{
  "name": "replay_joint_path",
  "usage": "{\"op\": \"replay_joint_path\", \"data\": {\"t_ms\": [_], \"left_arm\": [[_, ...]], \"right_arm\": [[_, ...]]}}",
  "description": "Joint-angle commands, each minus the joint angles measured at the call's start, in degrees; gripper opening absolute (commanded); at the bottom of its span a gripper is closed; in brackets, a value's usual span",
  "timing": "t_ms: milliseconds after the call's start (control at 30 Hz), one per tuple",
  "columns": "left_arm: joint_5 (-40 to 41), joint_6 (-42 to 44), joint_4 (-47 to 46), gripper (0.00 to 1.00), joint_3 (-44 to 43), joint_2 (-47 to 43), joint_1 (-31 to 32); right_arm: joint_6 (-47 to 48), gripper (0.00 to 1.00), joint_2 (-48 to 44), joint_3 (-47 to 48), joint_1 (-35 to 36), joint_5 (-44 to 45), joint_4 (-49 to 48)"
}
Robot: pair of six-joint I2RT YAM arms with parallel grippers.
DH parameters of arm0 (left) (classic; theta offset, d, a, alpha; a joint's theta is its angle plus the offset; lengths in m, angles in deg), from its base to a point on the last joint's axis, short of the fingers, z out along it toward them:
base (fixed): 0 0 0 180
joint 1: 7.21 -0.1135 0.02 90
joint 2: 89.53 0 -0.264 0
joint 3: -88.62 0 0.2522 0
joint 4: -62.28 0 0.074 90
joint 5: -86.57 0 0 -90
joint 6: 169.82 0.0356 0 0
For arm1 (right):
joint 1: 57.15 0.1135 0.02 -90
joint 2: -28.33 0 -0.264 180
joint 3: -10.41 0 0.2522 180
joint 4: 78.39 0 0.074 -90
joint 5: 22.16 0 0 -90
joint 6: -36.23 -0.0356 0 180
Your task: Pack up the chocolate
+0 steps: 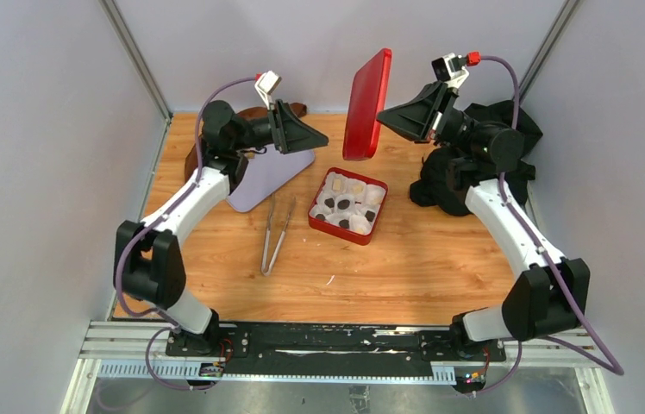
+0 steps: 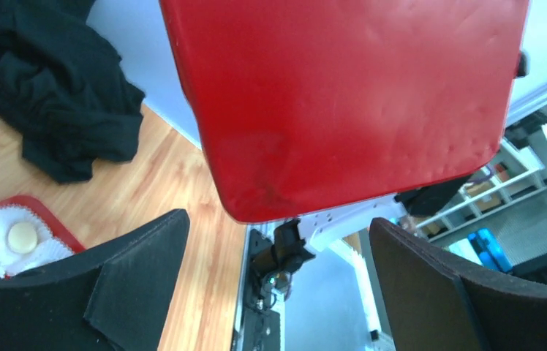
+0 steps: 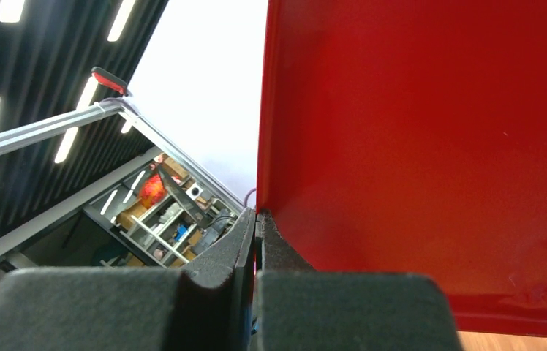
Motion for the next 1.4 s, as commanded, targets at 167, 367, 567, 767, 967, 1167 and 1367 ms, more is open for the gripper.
{"op": "replay_joint_path", "data": {"t_ms": [167,367,567,767,967,1167,1367], "left_arm": [[2.1,-49.0,-59.6,0.93,-1.9,12.6,-4.5],[5.0,-7.5,-15.4,0.96,3.6,-0.7,-4.1],[38.7,49.3,42.2,1.00,-2.8,-12.5,6.3],[57.1,62.4,37.7,1.00,4.5,-16.5,18.9],[59.4,62.7,34.4,1.00,7.2,-16.0,25.6],[57.5,58.2,29.6,1.00,6.8,-14.0,28.0],[54.7,52.0,24.9,1.00,4.6,-11.8,29.1]], "right_arm": [[0.9,0.00,-1.2,-1.6,-0.6,0.1,-2.7],[23.6,0.00,-7.7,0.8,-0.9,10.9,41.8],[23.5,0.00,-8.8,3.0,-1.2,20.8,55.4],[17.1,0.00,-8.3,1.8,-1.1,27.1,55.3],[15.1,0.00,-8.4,1.1,-1.1,29.4,52.9],[13.8,0.00,-8.7,-0.7,-1.0,28.8,50.8],[13.0,0.00,-8.6,-1.8,-0.9,28.1,48.8]]}}
